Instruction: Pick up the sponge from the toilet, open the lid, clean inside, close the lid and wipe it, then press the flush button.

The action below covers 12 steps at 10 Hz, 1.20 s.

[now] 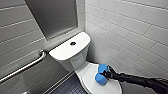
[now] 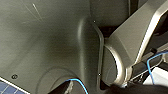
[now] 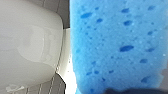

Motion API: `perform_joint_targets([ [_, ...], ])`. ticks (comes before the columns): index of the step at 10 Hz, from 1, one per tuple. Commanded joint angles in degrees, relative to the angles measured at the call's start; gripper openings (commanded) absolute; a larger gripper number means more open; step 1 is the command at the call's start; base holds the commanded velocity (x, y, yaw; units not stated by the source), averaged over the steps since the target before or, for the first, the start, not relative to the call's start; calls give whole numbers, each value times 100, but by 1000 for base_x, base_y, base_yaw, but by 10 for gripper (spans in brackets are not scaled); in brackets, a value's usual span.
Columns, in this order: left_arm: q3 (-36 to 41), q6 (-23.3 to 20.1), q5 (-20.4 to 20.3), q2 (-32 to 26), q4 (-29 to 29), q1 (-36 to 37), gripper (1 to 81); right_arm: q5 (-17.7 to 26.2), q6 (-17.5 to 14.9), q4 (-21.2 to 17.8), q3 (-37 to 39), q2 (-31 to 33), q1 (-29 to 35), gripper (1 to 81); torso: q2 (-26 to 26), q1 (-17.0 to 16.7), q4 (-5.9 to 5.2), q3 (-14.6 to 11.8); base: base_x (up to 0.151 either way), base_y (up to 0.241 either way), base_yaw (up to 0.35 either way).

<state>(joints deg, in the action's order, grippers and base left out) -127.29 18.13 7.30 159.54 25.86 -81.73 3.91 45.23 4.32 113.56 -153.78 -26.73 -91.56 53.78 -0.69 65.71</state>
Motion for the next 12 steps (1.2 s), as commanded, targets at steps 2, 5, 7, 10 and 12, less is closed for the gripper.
perform_joint_targets([
  [2, 91, -11, 404, -36, -37, -103, 811, -286, 434, 69, 604, -533, 735, 10, -7, 2, 0, 41, 0, 0, 0],
  [5, 99, -11, 404, -36, -37, -112, 811, -356, 434, 149, 1045, -622, 428, 10, -9, 4, 0, 41, 0, 0, 0],
  [7, 108, -11, 404, -36, -37, -112, 811, -573, 451, 140, 976, -351, 225, 10, -9, 4, 0, 41, 0, 0, 0],
  [10, 117, -11, 404, -27, -28, -112, 811, -821, 487, 149, 115, 502, -82, 10, -11, 4, 0, 41, 0, 0, 0],
  [12, 126, -11, 404, -9, -2, -112, 811, -1119, 496, 140, -202, 907, -407, 10, -11, 4, 0, 41, 0, 0, 0],
])
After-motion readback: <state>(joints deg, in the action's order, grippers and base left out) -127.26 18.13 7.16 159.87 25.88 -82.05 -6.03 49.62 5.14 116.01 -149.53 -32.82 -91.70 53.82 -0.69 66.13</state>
